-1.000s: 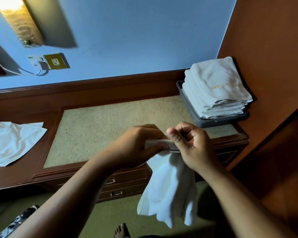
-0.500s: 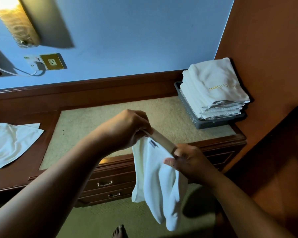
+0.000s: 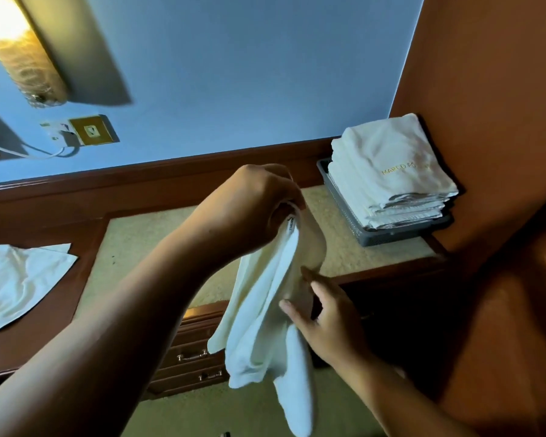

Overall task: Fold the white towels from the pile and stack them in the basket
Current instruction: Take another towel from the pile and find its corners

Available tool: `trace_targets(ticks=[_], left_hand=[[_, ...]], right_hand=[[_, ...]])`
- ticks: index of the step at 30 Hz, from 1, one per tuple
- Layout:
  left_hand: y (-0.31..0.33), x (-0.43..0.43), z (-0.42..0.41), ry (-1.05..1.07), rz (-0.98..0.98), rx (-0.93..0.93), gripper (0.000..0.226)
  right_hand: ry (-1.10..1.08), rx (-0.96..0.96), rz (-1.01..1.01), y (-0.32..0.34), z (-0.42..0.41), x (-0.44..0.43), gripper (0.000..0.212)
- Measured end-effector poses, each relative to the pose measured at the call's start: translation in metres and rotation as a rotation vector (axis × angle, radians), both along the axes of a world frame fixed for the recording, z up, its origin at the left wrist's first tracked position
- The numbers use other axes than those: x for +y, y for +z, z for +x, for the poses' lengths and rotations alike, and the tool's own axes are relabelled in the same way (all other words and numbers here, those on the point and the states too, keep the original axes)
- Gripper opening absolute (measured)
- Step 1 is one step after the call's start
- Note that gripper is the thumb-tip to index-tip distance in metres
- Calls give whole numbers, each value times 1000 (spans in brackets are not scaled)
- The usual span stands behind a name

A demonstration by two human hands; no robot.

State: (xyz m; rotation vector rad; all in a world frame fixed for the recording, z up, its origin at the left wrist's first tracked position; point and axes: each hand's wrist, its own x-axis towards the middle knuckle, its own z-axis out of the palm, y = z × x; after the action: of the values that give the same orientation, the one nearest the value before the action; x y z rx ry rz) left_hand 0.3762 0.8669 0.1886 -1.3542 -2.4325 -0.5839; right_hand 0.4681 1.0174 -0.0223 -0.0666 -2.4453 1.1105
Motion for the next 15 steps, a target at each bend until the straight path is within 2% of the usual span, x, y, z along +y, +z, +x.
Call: trace_targets(ticks=[7, 10, 15], left_hand=[[14, -3, 5, -14, -2, 36, 19], [14, -9, 6, -9, -9, 38, 18], [9, -17, 5, -33, -29, -6, 19]], right_hand=[[-231, 371, -66, 42, -21, -23, 52], [-188, 404, -15, 55, -26, -26, 40], [-85, 350, -45, 70, -33, -20, 20]])
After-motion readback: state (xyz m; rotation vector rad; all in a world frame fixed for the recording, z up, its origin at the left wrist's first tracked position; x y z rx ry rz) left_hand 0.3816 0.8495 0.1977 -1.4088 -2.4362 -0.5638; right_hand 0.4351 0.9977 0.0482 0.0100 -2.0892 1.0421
